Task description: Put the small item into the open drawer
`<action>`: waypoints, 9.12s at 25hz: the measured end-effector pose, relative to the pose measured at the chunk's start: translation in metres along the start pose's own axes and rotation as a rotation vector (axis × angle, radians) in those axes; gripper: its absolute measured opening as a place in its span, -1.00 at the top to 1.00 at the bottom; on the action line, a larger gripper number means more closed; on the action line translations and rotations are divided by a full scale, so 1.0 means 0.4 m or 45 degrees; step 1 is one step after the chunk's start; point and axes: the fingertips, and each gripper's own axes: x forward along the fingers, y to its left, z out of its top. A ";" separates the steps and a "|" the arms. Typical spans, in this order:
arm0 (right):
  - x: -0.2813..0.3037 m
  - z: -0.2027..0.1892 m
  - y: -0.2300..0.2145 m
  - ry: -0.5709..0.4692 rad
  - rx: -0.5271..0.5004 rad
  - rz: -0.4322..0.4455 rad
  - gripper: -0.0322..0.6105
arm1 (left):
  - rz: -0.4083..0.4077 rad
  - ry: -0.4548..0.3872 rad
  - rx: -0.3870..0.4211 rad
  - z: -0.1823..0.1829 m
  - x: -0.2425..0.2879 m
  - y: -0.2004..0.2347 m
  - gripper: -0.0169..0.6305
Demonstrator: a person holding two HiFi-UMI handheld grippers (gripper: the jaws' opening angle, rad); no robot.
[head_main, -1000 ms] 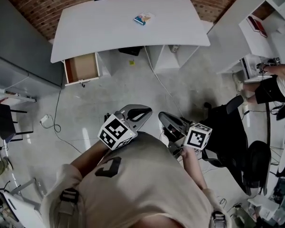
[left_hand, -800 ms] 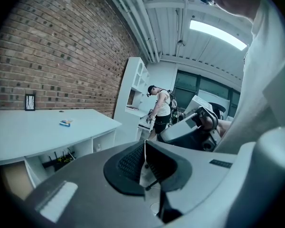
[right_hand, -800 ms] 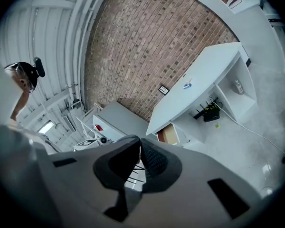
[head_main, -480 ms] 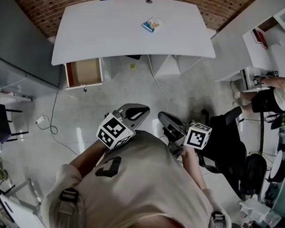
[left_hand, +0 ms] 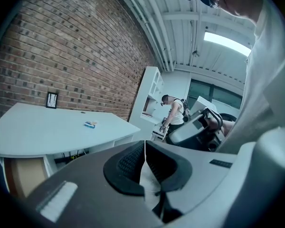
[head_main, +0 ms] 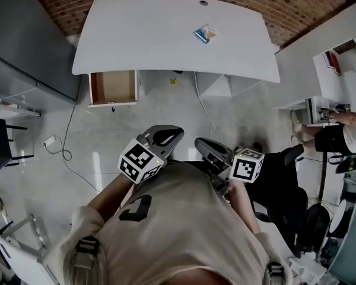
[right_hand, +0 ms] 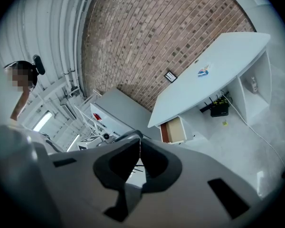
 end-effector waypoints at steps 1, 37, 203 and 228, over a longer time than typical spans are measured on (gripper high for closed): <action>0.008 0.002 0.001 0.009 0.002 0.004 0.88 | 0.011 -0.002 -0.007 0.001 -0.005 0.009 0.92; -0.101 0.595 -0.503 0.191 -0.193 0.182 0.88 | 0.470 0.069 -0.016 0.213 0.529 0.142 0.92; 0.447 0.452 -0.681 0.655 -0.349 0.034 0.38 | 0.230 -0.145 -1.567 -0.252 0.575 0.754 0.67; 0.176 0.330 -0.561 0.526 -0.280 0.246 0.54 | 0.507 -0.433 -1.487 -0.150 0.337 0.663 0.70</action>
